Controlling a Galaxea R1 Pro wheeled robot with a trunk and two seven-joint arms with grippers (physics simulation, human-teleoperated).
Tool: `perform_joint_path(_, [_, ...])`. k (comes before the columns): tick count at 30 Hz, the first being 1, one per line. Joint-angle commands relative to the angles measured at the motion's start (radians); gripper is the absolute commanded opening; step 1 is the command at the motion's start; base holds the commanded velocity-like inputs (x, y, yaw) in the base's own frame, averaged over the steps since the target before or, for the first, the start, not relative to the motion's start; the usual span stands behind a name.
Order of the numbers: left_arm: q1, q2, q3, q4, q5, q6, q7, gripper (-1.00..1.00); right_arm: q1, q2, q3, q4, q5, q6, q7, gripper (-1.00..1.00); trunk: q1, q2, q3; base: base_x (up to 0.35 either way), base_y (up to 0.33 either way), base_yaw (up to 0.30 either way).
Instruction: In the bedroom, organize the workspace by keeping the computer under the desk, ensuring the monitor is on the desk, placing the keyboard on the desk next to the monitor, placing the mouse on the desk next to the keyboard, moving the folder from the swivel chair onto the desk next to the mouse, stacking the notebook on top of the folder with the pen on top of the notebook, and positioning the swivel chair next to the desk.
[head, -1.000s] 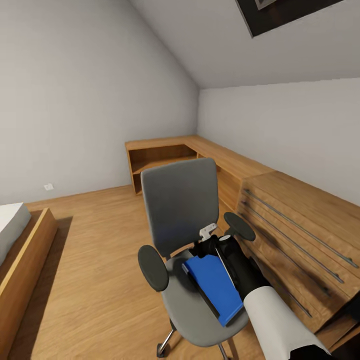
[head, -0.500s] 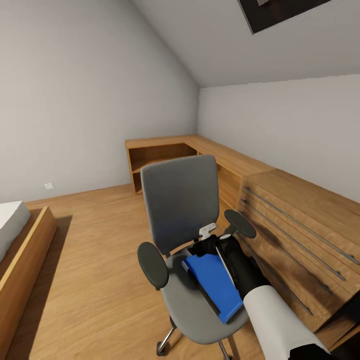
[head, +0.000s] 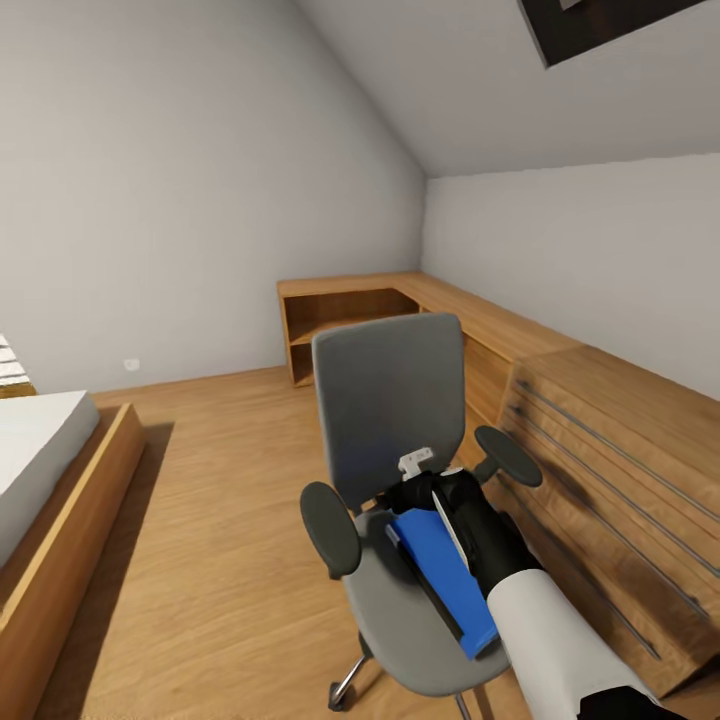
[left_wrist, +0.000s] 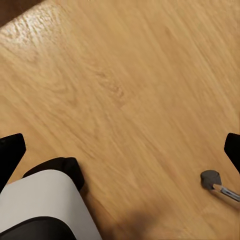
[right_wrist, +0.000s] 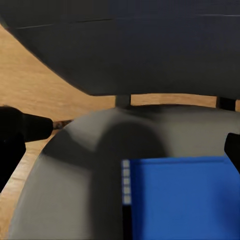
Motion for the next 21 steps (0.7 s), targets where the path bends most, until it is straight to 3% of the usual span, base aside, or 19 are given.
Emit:
perform_joint_path(1, [0.0, 0.0, 0.0, -0.002, 0.007, 0.004, 0.005, 1.0, 0.0, -0.001, -0.001, -0.001, 0.01, 0.003, 0.008, 1.0, 0.0, 0.0, 0.0, 0.0, 0.0, 0.165])
perform_joint_path(17, [0.0, -0.002, 0.004, 0.009, 0.014, 0.013, 0.012, 1.0, -0.015, -0.008, -0.002, 0.013, 0.019, 0.021, -0.001, 1.0, 0.0, 0.0, 0.001, 0.054, -0.054, 0.031])
perform_joint_path(21, [0.0, -0.007, 0.005, 0.005, 0.01, 0.009, 0.013, 1.0, -0.042, -0.012, -0.002, 0.062, 0.018, 0.045, -0.037, 1.0, 0.0, 0.0, 0.001, 0.003, -0.003, 0.0])
